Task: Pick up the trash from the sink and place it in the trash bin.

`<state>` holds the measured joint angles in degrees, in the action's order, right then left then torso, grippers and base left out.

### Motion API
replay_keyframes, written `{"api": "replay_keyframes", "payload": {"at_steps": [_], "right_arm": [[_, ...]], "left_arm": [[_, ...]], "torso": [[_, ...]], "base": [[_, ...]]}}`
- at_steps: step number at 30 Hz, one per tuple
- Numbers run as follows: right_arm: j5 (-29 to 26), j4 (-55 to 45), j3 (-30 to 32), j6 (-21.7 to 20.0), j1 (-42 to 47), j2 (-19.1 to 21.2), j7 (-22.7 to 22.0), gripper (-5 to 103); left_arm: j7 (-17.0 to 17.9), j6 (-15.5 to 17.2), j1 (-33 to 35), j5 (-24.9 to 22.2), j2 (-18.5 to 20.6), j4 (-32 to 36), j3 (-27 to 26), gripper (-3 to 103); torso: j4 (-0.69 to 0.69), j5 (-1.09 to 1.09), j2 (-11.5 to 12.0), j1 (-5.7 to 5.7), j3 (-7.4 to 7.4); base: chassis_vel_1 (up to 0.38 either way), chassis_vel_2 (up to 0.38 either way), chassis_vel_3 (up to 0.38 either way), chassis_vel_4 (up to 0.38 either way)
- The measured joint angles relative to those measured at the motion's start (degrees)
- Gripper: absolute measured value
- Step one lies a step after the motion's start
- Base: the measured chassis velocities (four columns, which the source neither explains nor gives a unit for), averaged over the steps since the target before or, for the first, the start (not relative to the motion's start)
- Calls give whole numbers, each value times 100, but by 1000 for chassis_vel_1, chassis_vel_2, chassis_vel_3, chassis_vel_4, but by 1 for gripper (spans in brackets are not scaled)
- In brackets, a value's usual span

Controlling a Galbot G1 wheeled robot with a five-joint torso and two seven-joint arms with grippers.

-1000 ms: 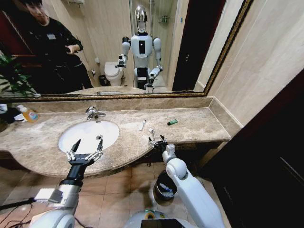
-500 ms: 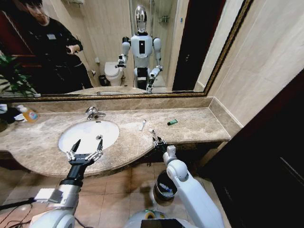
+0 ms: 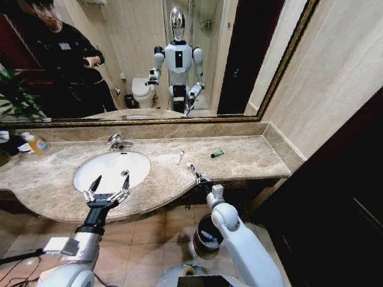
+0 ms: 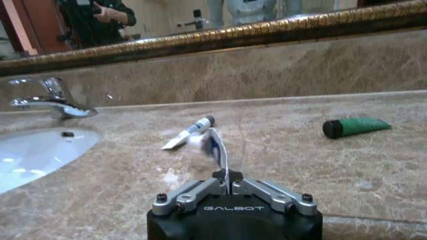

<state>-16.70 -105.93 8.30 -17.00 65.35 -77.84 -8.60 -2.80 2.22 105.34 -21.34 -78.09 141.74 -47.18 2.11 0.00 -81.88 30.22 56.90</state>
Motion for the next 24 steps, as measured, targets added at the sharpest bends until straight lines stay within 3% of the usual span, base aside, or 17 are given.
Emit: {"api": "replay_keyframes", "payload": {"at_steps": [13,15,23,24], "right_arm": [[-105,-651,94,90,452,298,126,0],[-112,-861,305,160,752,481,631,0],[-88,-1077,728,460,1246,681,1522,0],[-119,-1066,849,579,1317,706,1932,0]], "left_arm": [[0,0,0,0,0,0,0,100],[0,0,0,0,0,0,0,100],[0,0,0,0,0,0,0,100],[0,0,0,0,0,0,0,100]], "torso": [[0,0,0,0,0],[0,0,0,0,0],[0,1,0,0,0],[0,0,0,0,0]], "base": [[0,0,0,0],[0,0,0,0],[0,0,0,0],[0,0,0,0]]}}
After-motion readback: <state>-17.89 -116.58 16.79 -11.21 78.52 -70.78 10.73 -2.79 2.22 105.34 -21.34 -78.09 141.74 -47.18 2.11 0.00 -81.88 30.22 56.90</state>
